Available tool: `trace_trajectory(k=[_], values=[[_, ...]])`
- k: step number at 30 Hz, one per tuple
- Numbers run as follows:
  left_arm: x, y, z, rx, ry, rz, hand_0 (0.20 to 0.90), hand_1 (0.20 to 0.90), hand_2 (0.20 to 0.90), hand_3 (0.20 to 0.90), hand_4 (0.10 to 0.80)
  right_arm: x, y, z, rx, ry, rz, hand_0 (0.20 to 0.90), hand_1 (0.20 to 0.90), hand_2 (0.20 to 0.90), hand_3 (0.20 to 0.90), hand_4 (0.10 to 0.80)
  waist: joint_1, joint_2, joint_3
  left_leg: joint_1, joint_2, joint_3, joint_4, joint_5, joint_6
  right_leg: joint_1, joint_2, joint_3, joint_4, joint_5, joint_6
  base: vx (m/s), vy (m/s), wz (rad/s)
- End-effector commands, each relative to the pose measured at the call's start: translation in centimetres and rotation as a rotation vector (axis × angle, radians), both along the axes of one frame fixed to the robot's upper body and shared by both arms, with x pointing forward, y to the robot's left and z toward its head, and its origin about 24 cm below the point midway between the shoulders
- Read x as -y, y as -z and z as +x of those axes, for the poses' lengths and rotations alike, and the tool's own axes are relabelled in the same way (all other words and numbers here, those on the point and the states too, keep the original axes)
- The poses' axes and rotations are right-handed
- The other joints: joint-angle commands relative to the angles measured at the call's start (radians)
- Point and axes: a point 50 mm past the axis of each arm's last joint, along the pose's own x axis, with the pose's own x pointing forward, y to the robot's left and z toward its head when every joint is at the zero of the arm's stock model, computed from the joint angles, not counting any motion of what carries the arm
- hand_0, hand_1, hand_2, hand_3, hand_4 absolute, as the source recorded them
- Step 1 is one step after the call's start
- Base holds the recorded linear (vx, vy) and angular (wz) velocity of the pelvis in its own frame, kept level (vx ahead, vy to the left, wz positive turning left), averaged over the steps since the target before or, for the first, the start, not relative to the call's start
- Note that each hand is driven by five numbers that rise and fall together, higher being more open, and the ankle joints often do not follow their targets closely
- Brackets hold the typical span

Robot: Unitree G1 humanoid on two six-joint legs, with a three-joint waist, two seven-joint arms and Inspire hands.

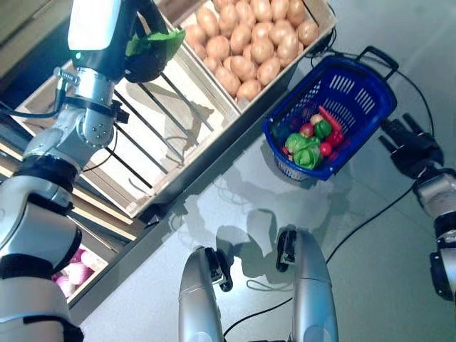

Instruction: Put vegetables into the basket

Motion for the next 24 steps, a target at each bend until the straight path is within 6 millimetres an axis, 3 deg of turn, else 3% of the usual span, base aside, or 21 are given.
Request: trace_trajectory(k=[1,6,12,18,24], values=[[-0.6,0.4,-0.6,0.003,0.204,-0.374,0.300,0.300,0.300,0.300,0.400,-5.7,-1.4,0.7,0.249,-0.249,-0.218,0.900,0.900,0.900,0.900,0.800,0.015,-0.026,-0.194,0.089,-0.033,0.025,-0.163,-0.001,0.040,0.191,-0.024,0.019,-0.195,0.011,0.003,0.027,-0.087,0.09],[0.9,4.0,-0.4,-0.101,0.441,-0.625,0.300,0.300,0.300,0.300,0.400,-11.2,-2.2,0.9,0.302,-0.390,-0.453,0.900,0.900,0.900,0.900,0.800,0.029,-0.041,-0.233,0.221,-0.062,0.027,-0.325,0.068,0.045,0.334,0.007,-0.005,-0.350,0.049,0.006,0.052,-0.080,0.12],[3.1,8.3,-0.4,-0.205,0.537,-0.768,0.300,0.300,0.300,0.300,0.400,-16.0,-2.3,0.3,0.315,-0.552,-0.429,0.900,0.900,0.900,0.900,0.800,0.049,-0.054,-0.300,0.389,-0.088,0.037,-0.529,0.149,0.039,0.514,0.062,-0.032,-0.573,0.105,0.020,0.115,-0.069,0.02],[5.4,12.3,-0.9,-0.353,0.613,-0.880,0.300,0.300,0.300,0.300,0.400,-18.8,-1.0,-0.4,0.235,-0.659,-0.340,0.900,0.900,0.900,0.900,0.800,0.066,-0.067,-0.384,0.588,-0.124,0.045,-0.793,0.251,0.030,0.734,0.116,-0.049,-0.868,0.201,0.041,0.161,-0.054,-0.03],[7.7,13.6,-1.2,-0.446,0.677,-0.885,0.300,0.300,0.300,0.300,0.400,-20.3,0.0,-0.4,0.133,-0.773,-0.291,0.900,0.900,0.900,0.900,0.800,0.079,-0.072,-0.423,0.687,-0.146,0.043,-0.955,0.322,0.024,0.831,0.144,-0.048,-1.009,0.264,0.048,0.053,-0.004,0.07]])
